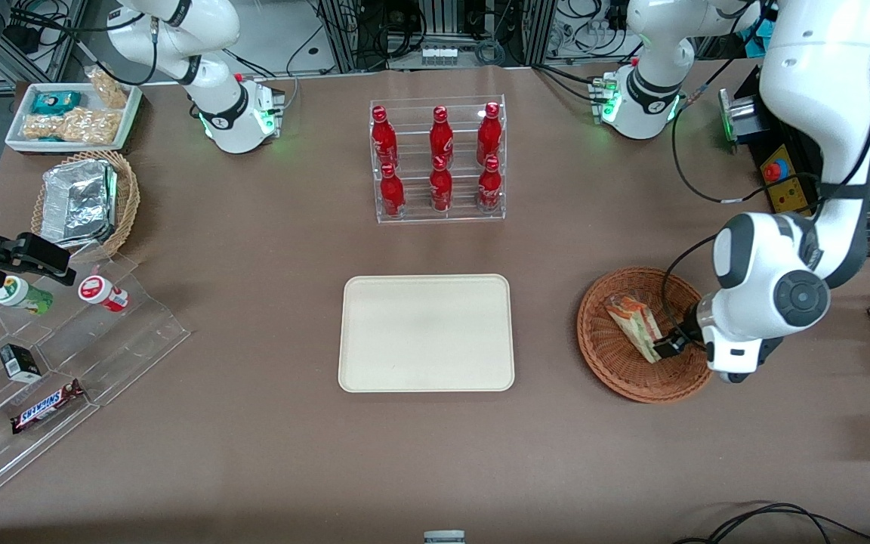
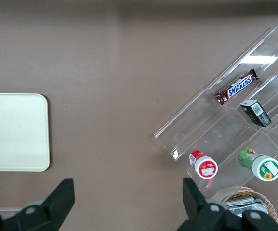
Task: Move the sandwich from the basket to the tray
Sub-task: 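Reach the left gripper down to the sandwich in the wicker basket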
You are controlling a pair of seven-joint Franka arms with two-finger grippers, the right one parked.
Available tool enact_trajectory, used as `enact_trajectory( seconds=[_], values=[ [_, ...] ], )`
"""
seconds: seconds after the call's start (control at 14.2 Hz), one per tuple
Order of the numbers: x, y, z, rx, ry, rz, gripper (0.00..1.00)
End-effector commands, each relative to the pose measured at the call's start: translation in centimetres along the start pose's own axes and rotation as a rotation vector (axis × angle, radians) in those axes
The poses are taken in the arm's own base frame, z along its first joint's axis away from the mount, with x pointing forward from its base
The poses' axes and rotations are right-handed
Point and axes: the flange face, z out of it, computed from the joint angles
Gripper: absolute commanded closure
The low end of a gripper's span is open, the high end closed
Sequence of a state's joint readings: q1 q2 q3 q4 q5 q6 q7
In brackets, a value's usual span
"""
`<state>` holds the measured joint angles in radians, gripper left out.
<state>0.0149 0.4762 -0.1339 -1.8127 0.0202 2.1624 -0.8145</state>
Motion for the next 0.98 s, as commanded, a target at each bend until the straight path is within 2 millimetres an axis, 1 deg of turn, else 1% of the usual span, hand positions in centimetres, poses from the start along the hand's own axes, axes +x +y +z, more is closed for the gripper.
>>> enact_trajectory(
  seconds=[0.0, 0.14, 0.28, 0.35, 0.42, 0.49, 0.56, 0.63, 0.7, 0.77, 0.84, 0.91],
  values=[
    [-1.4, 0.6, 2.1, -0.033, 0.024, -0.024, 0.00],
    [-1.8, 0.2, 3.4, -0.017, 0.010, -0.023, 0.00],
    [-2.9, -0.8, 5.6, 0.009, -0.012, -0.019, 0.00],
    [-3.5, -0.7, 5.9, 0.003, -0.006, -0.015, 0.00],
    [-4.5, 0.1, 6.2, 0.009, -0.009, -0.017, 0.07],
    [-5.8, 1.1, 6.3, 0.014, -0.008, -0.034, 0.22],
    [-6.3, 1.6, 6.3, 0.015, -0.007, -0.068, 0.49],
    [-6.3, 1.7, 6.0, 0.013, -0.005, -0.102, 0.73],
    [-6.3, 2.0, 5.6, 0.006, 0.001, -0.131, 0.82],
    [-6.1, 2.2, 5.0, -0.004, 0.008, -0.146, 0.87],
    [-5.7, 2.4, 4.0, -0.018, 0.020, -0.151, 0.88],
    [-5.8, 2.5, 2.9, -0.015, 0.021, -0.140, 0.88]
  ],
)
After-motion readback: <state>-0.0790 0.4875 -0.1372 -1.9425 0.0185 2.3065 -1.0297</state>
